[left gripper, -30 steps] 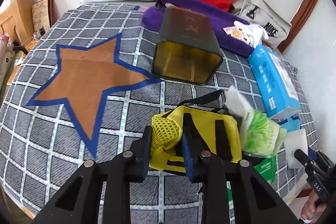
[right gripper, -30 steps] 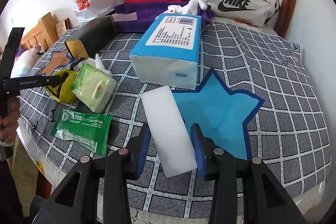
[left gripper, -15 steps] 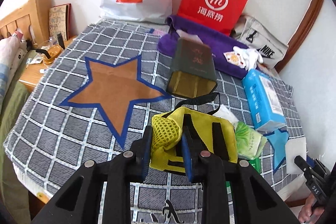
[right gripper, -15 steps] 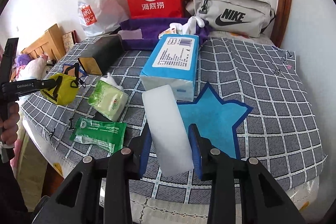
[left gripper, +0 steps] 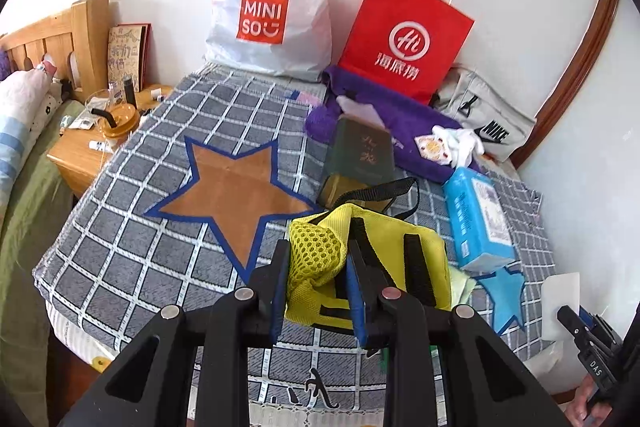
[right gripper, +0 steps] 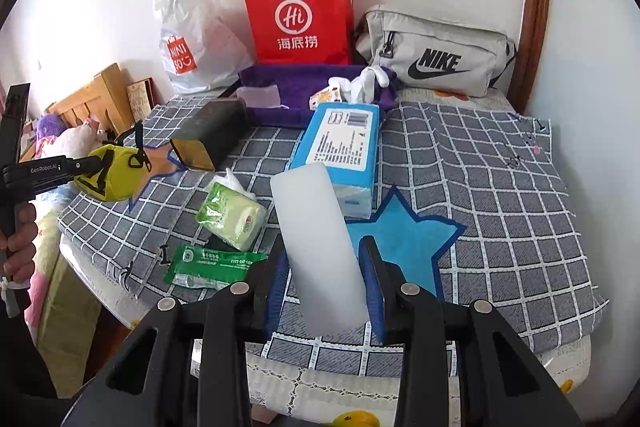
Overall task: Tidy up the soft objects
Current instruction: 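Carry the white block and yellow bag toward the purple towel with both tools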
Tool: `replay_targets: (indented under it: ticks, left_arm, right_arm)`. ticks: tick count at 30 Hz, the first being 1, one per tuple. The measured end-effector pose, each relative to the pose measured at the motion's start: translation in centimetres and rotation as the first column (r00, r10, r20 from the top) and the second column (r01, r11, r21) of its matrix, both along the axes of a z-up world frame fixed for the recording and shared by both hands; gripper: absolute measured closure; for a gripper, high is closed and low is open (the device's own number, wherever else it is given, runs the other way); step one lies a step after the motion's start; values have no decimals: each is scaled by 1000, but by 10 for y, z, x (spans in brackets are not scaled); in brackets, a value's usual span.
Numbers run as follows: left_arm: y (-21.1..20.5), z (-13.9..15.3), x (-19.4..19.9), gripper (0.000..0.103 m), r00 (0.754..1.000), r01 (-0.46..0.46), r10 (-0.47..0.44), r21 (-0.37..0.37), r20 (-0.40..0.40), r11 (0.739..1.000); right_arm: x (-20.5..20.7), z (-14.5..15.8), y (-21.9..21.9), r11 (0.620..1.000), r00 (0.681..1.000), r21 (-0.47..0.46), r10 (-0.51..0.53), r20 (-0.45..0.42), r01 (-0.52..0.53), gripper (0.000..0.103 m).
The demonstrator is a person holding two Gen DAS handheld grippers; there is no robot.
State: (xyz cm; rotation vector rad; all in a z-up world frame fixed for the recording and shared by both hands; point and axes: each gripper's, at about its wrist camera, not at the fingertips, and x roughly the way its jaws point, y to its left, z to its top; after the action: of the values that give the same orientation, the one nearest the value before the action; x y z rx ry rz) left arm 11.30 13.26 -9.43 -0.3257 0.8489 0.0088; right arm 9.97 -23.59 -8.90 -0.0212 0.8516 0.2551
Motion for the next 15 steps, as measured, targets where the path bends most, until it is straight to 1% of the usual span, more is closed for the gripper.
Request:
replay_targets:
  ticks: [3,7,15]
  left_arm:
    - [1,9,0,78,1000,0,0,-12,15,1000]
    - [2,20,2,78,999,-3,4,-10,35,1000]
    - [-3,36,17,78,998,12,-11,-16,54,1000]
  right_arm:
    - [1,8,-1,1000,1000,-2,-6,10,6,68]
    - [-1,19,-1,1000,1000,-13,-5,28,5,68]
    - [9,37,-5,1000,998,0,-24,58,24,68]
